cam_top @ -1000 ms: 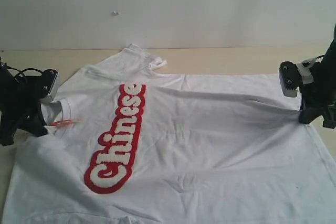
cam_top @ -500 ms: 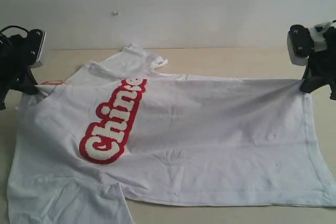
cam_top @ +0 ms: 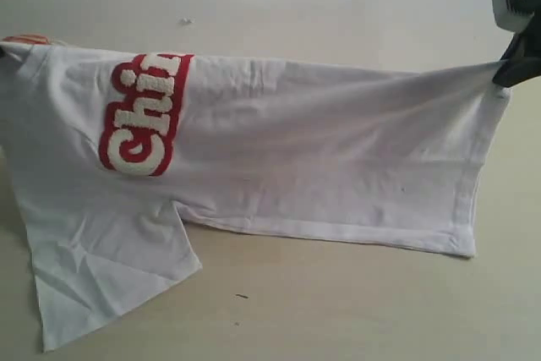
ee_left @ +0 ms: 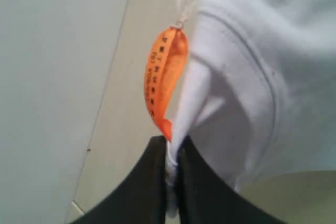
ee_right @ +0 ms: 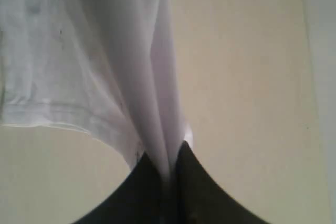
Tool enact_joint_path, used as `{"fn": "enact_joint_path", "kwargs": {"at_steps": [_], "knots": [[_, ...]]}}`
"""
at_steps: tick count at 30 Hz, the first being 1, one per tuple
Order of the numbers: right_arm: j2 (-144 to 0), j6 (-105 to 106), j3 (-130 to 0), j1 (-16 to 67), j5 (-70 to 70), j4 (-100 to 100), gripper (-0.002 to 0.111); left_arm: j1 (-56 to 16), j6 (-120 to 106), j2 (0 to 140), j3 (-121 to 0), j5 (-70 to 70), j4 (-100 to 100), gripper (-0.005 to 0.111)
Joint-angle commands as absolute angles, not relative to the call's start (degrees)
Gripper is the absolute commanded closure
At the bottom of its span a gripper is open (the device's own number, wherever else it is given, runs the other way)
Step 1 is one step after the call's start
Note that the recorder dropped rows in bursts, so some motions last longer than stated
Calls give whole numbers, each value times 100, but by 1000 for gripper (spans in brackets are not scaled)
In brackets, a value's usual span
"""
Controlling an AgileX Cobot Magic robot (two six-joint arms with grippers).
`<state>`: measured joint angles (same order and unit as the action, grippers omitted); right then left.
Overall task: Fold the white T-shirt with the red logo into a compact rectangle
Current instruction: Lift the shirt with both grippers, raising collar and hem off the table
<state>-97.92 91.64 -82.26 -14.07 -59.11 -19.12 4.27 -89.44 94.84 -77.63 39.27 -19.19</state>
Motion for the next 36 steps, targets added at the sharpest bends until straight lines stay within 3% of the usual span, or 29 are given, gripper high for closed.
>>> {"fn": "enact_joint_path", "kwargs": {"at_steps": [1, 11, 17, 36], "knots": [[-9339, 9184, -8333, -1415, -6361, -2312, 108, 458, -8071, 9075, -7809, 3812, -1612, 107], [-8519, 8665, -8627, -1402, -6996, -2670, 108, 458, -7828, 8101, -7809, 4022, -1686, 107], [-8099, 8049, -8723, -1402, -6901, -2809, 108, 475, -5827, 7700, -7809, 3698, -1234, 107], [-7529, 6573, -8723, -1402, -6663, -3945, 108, 475, -2842, 6480, -7731, 3844, 453, 107]]}}
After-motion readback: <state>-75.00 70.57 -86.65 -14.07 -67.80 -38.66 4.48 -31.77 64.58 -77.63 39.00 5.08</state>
